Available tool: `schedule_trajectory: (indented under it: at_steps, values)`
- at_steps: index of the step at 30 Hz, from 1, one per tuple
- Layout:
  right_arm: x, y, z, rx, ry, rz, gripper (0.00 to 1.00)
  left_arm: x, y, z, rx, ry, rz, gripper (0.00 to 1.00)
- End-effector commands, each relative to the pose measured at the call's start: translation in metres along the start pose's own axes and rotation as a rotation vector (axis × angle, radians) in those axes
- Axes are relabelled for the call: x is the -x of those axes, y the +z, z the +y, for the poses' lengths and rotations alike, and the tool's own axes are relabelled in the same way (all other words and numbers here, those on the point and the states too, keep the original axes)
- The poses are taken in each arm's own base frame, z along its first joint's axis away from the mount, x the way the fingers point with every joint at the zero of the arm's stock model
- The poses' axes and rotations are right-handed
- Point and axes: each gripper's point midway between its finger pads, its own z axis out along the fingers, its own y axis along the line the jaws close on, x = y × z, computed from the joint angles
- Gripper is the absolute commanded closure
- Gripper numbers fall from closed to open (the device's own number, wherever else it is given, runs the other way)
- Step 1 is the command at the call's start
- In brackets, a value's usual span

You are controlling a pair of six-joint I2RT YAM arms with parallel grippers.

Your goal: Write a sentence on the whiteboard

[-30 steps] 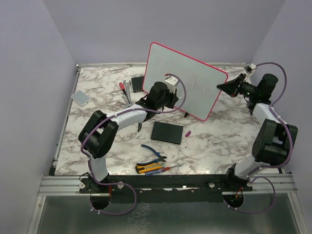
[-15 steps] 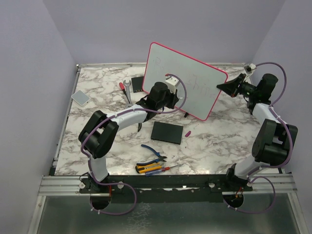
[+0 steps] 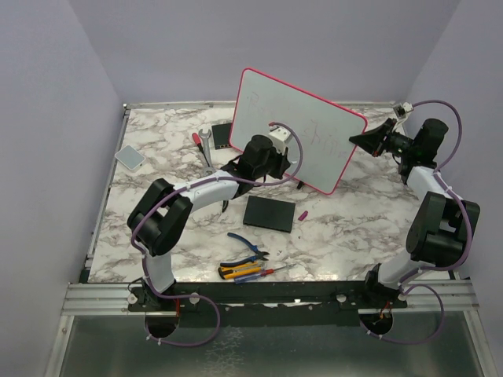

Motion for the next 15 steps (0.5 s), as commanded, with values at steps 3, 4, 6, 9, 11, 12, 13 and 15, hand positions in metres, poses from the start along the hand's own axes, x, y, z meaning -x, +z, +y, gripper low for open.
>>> schedule_trajectory:
  at_steps: [3, 4, 6, 9, 11, 12, 13, 15]
  values:
    - [-0.022, 0.007, 0.0, 0.006, 0.036, 0.039, 1.0, 0.006, -0.001, -0.008, -0.026, -0.021, -0.023, 1.0]
    - [-0.022, 0.007, 0.0, 0.006, 0.037, 0.039, 0.99, 0.008, -0.001, -0.008, -0.027, -0.025, -0.03, 1.0]
    - [-0.022, 0.007, 0.0, 0.005, 0.036, 0.039, 0.99, 0.013, 0.0, -0.01, -0.03, -0.032, -0.043, 1.0]
    - [-0.022, 0.007, 0.0, 0.005, 0.035, 0.04, 0.99, 0.019, 0.001, -0.009, -0.027, -0.037, -0.059, 1.0]
    - [-0.022, 0.007, 0.0, 0.005, 0.036, 0.04, 0.99, 0.023, 0.002, -0.01, -0.027, -0.038, -0.069, 1.0]
    - [-0.022, 0.007, 0.0, 0.005, 0.036, 0.04, 0.99, 0.026, 0.003, -0.01, -0.028, -0.038, -0.076, 1.0]
    - [-0.022, 0.007, 0.0, 0.004, 0.034, 0.039, 0.99, 0.028, 0.004, -0.011, -0.029, -0.038, -0.081, 1.0]
    - [-0.021, 0.006, 0.0, 0.005, 0.034, 0.039, 0.99, 0.033, 0.005, -0.011, -0.027, -0.037, -0.092, 1.0]
